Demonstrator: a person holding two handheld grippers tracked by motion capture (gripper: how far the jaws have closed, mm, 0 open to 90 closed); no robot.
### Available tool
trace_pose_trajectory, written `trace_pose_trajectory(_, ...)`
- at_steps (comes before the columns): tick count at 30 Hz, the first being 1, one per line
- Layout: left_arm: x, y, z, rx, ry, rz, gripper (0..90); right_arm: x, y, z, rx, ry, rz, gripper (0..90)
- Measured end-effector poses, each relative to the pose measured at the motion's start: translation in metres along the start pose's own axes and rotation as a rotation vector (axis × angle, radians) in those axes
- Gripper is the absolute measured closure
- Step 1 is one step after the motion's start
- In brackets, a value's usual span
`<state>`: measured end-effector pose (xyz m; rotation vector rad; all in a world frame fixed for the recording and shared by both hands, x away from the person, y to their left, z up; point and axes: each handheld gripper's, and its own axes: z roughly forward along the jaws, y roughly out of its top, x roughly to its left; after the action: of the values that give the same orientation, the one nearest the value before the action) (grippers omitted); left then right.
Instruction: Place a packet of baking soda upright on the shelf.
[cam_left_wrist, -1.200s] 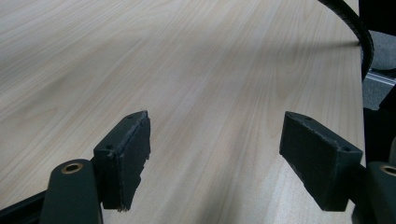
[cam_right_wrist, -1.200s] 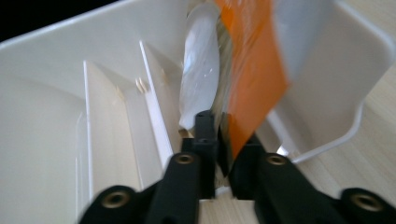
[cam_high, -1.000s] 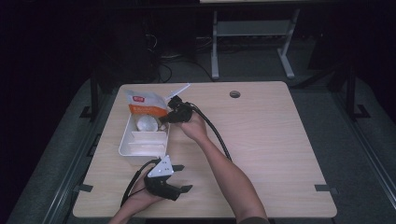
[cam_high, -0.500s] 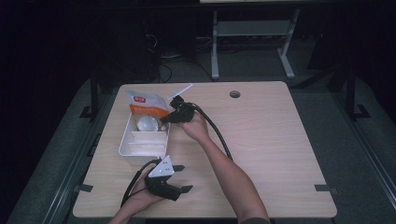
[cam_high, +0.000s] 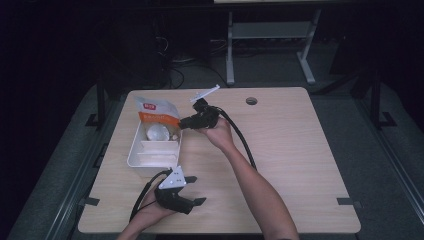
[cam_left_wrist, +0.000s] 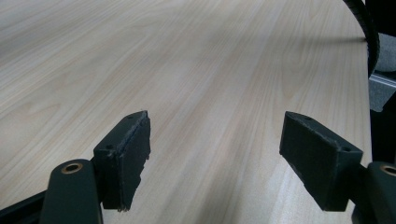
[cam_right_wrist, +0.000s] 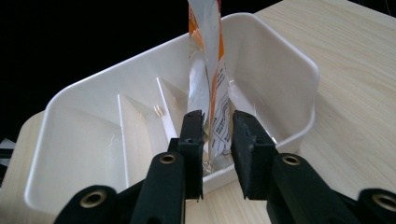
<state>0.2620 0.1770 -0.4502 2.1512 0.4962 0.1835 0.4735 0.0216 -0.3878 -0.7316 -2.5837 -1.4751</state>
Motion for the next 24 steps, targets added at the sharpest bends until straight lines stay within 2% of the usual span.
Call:
trace_pose_trajectory(9,-0.001,0.001,0.002,0.006,-0.003,0.009,24.2,-0.001,-0.006,-0.023,-0.009,0.002,0.000,63.4)
trace_pose_trajectory(24,-0.002,0.001,0.004,0.012,-0.002,0.006,24.3,-0.003,-0.018,-0.059,-0.046,-0.025,0.012,50.2)
